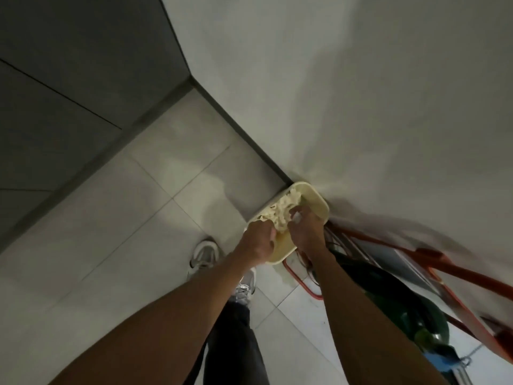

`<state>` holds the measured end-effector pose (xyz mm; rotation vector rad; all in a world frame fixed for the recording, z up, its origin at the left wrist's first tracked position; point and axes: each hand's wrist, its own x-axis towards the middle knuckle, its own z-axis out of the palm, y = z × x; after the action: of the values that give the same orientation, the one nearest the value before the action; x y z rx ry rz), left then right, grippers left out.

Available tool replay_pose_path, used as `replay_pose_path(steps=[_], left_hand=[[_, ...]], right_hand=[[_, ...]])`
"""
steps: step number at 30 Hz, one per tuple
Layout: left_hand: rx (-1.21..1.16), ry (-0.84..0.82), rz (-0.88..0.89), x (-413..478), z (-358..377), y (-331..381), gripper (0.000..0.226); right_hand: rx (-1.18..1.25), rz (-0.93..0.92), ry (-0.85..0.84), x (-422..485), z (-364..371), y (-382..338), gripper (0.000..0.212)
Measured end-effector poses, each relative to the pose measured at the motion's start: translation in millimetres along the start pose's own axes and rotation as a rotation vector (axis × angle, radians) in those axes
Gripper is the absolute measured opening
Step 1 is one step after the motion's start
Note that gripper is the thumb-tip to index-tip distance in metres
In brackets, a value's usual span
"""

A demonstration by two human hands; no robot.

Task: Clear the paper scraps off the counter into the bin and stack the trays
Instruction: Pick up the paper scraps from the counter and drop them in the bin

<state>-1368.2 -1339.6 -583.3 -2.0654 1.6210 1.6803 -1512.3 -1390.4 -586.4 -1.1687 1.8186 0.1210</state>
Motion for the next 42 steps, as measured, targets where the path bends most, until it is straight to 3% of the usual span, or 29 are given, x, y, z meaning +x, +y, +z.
replay_pose_path(steps=[5, 8, 14, 25, 29, 38, 42], left_hand=[[0.119, -0.134, 0.057, 40, 24, -18, 0.072], [0.094, -0.112, 0.109, 23, 9, -14, 0.071], [0.025, 0.008, 0.218, -61, -72, 22, 0.063], [0.102, 0.477, 0.250, -270, -276, 133, 0.066], [0.072, 0.691, 0.236, -361, -346, 156, 0.062], [0.024, 1.088, 0.155, -526, -461, 160, 0.063], [-0.011, 1.242, 0.119, -566, -502, 143, 0.058]], right_hand=[[-0.079, 0.019, -0.029, 39, 22, 26, 0.077], [-0.073, 0.003, 0.004, 19, 16, 19, 0.079], [-0.004, -0.095, 0.107, -79, -41, -41, 0.063], [0.134, -0.501, 0.244, -293, -182, -219, 0.056], [0.194, -0.659, 0.215, -373, -221, -294, 0.056], [0.217, -1.054, 0.149, -494, -261, -434, 0.052], [0.162, -1.146, 0.091, -518, -254, -494, 0.052]])
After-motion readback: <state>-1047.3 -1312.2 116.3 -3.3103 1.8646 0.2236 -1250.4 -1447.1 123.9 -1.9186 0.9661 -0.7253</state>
